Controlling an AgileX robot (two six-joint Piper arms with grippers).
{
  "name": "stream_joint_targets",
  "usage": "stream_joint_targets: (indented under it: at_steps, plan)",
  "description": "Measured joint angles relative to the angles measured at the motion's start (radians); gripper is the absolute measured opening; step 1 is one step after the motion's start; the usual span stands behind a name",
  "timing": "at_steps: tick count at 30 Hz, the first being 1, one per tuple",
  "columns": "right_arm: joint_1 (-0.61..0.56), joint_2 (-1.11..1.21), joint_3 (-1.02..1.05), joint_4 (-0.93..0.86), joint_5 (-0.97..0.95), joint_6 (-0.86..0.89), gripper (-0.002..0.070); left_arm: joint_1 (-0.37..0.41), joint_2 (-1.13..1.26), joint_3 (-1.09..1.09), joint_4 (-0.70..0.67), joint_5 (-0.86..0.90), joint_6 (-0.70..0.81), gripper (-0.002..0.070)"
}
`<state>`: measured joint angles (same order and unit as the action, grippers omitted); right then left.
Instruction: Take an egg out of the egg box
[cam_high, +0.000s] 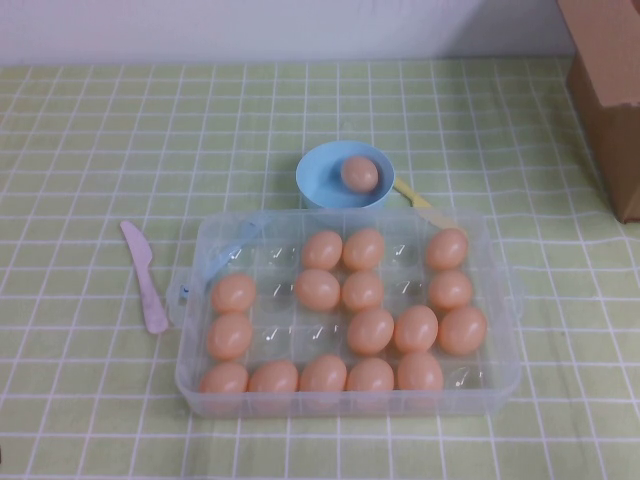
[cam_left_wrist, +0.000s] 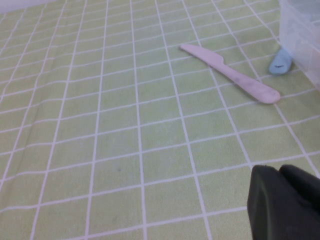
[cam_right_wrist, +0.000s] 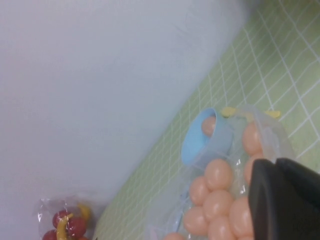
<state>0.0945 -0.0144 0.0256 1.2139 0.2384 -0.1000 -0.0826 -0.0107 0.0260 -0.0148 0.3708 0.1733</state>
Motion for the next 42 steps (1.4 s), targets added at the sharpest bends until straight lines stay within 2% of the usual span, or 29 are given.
stream_joint_targets:
  at_steps: [7, 11, 20, 24, 29, 33, 39, 42]
  plan:
    - [0.0, 0.0, -0.07, -0.012, 0.05, -0.083, -0.0017, 0.0, 0.0, 0.0, 0.0, 0.001, 0.0, -0.0003]
    - [0.0, 0.048, -0.205, -0.117, 0.169, -0.162, -0.0017, 0.0, 0.0, 0.0, 0.0, 0.001, 0.0, -0.0003]
    - [0.0, 0.534, -0.638, -0.623, 0.674, -0.184, -0.0017, 0.0, 0.0, 0.0, 0.0, 0.001, 0.0, -0.0003]
    - [0.0, 0.77, -0.809, -0.733, 0.87, -0.201, -0.0017, 0.0, 0.0, 0.0, 0.0, 0.001, 0.0, -0.0003]
    - [0.006, 1.036, -0.939, -0.78, 0.977, -0.248, -0.0017, 0.0, 0.0, 0.0, 0.0, 0.001, 0.0, -0.0003]
    - [0.081, 1.198, -1.022, -0.867, 0.984, -0.255, -0.0017, 0.0, 0.0, 0.0, 0.0, 0.001, 0.0, -0.0003]
    - [0.288, 1.397, -1.183, -1.038, 0.988, -0.206, -0.0017, 0.0, 0.0, 0.0, 0.002, 0.001, 0.0, -0.0003]
    - [0.355, 1.489, -1.286, -1.069, 0.989, -0.199, -0.0017, 0.0, 0.0, 0.0, 0.001, 0.001, 0.0, -0.0003]
